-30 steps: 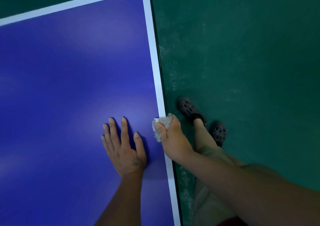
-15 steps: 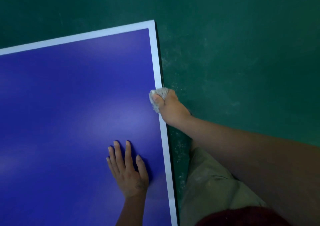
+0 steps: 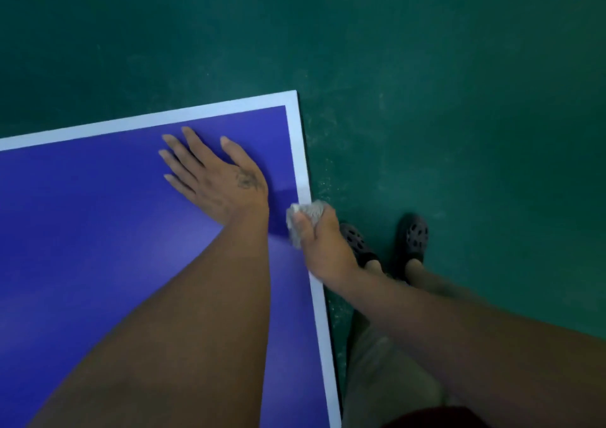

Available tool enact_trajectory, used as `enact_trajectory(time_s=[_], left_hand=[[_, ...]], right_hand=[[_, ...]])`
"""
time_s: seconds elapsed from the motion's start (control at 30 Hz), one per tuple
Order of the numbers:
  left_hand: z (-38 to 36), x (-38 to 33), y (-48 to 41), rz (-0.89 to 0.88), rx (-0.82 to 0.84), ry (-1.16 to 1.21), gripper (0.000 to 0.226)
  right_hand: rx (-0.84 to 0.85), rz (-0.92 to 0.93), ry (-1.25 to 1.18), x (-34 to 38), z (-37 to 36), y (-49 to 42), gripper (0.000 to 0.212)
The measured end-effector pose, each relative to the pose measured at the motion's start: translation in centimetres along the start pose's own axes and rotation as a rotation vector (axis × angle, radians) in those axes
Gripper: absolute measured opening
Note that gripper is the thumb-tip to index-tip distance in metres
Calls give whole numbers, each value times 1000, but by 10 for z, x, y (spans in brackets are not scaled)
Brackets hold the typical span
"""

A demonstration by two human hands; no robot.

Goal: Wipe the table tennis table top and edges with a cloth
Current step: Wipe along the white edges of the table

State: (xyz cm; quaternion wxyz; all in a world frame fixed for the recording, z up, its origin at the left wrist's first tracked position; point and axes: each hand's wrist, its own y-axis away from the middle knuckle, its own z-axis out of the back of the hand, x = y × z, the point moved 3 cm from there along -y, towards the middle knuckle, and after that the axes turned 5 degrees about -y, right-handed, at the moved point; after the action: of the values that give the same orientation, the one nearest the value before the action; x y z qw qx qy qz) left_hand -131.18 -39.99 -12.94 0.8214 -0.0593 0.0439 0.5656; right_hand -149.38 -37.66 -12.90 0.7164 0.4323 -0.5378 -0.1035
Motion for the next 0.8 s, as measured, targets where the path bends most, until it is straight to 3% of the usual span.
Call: enact_trajectory(time_s=[0.1, 0.23, 0.37, 0.5, 0.67, 0.8], left_hand=[[2, 1, 1, -10, -12, -10, 68], [0, -1, 0, -1, -29, -28, 67], [1, -3, 0, -7, -51, -8, 65], [-1, -2, 0, 0, -57, -3, 63], [-2, -3, -2, 23, -36, -15, 62], [1, -5, -2, 46, -11, 14, 63]], right_hand=[[-54, 17, -12, 47, -4, -57, 48], [-81, -14, 58, 79, 3, -92, 51], [-14, 86, 102, 51, 6, -47, 46], [38, -63, 201, 5, 7, 0, 79], [-50, -92, 113, 36, 3, -33, 83], [-97, -15, 122, 86, 4, -95, 70]])
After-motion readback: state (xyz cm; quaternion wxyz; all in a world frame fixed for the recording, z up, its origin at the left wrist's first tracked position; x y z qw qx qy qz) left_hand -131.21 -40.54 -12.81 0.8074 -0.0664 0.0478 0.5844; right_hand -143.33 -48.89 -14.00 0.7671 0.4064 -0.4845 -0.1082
